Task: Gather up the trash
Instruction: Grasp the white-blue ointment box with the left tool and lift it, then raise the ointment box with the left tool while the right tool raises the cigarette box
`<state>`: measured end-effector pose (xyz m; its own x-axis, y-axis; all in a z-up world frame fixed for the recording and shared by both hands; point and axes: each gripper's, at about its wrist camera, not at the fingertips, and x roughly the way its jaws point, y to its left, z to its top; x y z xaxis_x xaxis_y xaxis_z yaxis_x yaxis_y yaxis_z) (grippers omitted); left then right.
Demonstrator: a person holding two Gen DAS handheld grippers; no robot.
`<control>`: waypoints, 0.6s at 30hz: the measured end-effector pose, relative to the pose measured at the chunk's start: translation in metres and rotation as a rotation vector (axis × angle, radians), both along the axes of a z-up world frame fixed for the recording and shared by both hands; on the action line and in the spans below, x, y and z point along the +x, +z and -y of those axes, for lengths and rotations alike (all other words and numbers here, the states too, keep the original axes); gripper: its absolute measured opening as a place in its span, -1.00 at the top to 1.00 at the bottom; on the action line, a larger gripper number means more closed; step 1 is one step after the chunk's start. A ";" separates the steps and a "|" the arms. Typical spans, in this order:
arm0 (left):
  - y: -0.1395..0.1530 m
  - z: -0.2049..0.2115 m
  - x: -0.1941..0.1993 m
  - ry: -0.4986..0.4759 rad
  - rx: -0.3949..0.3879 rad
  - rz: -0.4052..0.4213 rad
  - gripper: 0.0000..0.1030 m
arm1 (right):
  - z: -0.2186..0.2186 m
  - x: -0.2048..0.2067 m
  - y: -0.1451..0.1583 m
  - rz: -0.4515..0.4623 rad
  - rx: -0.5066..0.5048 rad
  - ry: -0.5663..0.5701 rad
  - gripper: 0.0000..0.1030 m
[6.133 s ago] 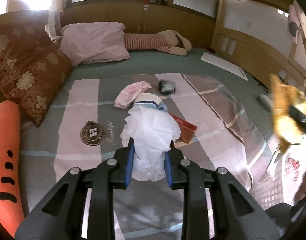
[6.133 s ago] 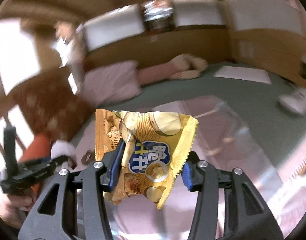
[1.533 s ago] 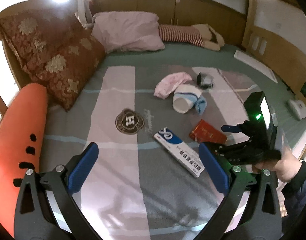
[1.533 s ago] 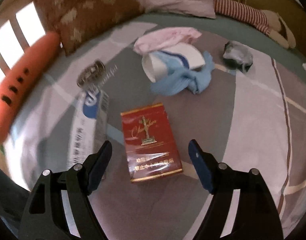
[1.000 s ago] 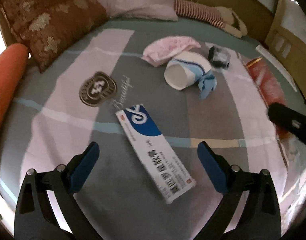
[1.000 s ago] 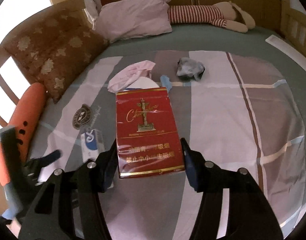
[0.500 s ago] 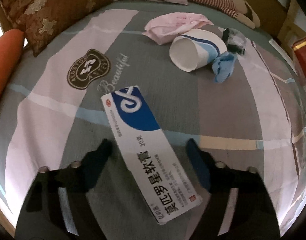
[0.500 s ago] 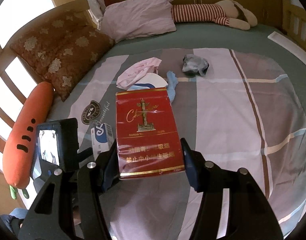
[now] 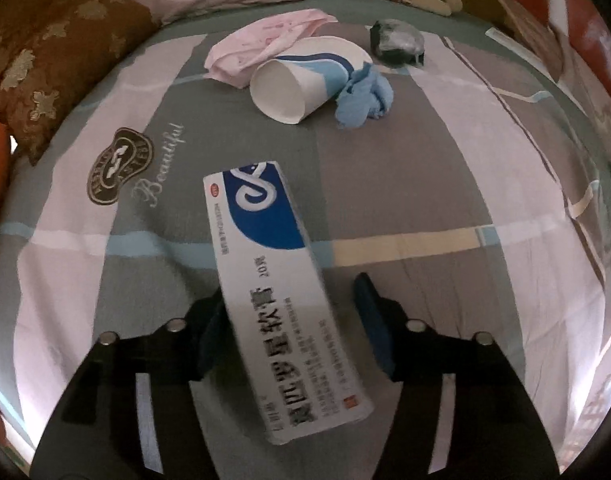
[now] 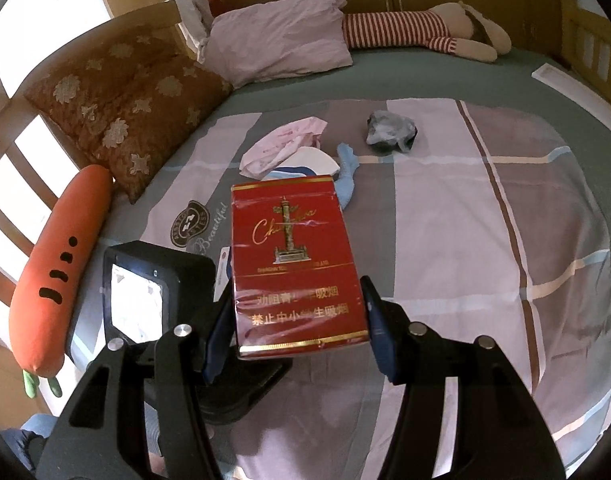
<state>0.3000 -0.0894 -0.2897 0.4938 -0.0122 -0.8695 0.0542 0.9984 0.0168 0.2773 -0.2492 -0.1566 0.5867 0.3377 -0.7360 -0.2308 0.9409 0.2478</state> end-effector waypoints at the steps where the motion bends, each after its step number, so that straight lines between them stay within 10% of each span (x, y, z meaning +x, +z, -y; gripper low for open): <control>1: 0.001 0.000 0.000 -0.011 -0.014 0.005 0.05 | 0.001 -0.001 0.000 0.002 0.000 -0.004 -0.13; 6: 0.017 -0.012 0.000 -0.014 -0.091 0.015 0.12 | 0.006 -0.010 0.011 0.057 -0.016 -0.041 -0.13; 18: 0.175 -0.072 -0.097 -0.176 -0.175 0.349 0.11 | -0.006 -0.086 0.059 0.321 -0.116 -0.132 -0.13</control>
<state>0.2031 -0.0174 -0.1145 0.7349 -0.2554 -0.6282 0.2452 0.9638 -0.1050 0.1911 -0.2428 -0.0974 0.8270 0.1684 -0.5365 -0.1539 0.9855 0.0721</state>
